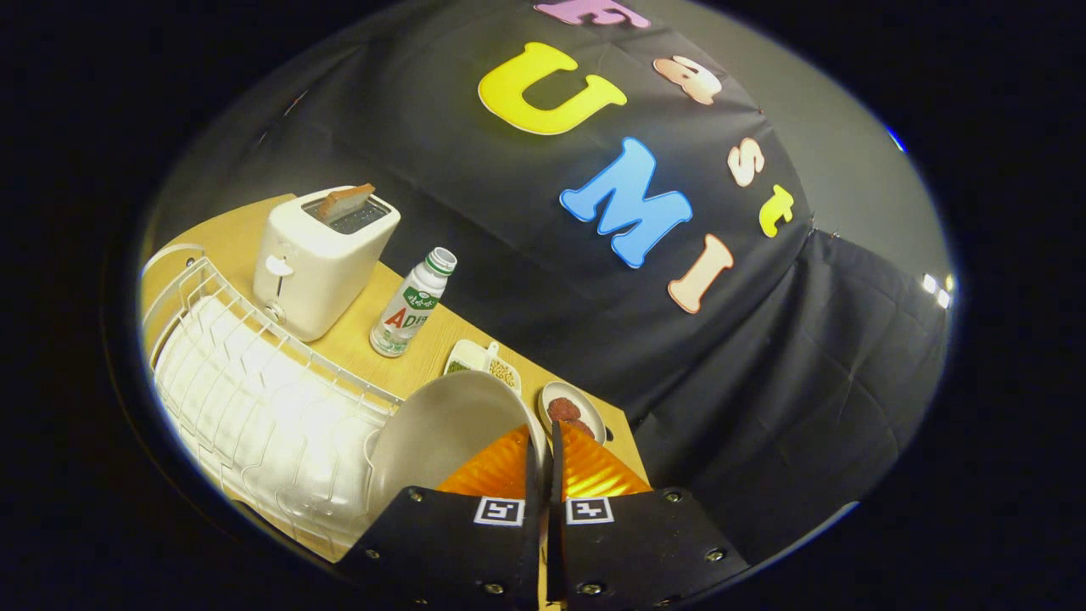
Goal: Take the plate from the dish rack, then take the spoon from the basket and place it into the plate.
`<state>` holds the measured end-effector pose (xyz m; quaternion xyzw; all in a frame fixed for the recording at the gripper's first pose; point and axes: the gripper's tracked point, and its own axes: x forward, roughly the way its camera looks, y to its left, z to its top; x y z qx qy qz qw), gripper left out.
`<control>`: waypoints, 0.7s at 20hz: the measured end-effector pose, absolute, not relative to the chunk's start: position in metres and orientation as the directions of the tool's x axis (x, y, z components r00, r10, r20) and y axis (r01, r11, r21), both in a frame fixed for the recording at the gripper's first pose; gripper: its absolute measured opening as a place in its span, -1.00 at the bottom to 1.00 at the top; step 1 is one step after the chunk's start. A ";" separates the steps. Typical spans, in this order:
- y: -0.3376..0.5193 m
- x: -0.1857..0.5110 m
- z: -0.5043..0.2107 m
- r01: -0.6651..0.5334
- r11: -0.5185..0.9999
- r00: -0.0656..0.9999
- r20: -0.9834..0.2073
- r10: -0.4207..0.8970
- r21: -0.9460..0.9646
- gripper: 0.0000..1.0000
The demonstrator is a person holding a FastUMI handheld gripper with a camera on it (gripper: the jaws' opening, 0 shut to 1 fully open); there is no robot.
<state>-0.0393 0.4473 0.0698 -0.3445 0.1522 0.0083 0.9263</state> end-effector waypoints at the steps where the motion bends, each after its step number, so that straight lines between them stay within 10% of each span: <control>1: 0.445 -0.039 0.076 -0.110 0.749 0.959 -0.268 -0.094 -0.654 -0.92; 14: 0.413 -0.122 0.115 -0.103 0.812 0.969 -0.241 -0.047 -0.574 -0.92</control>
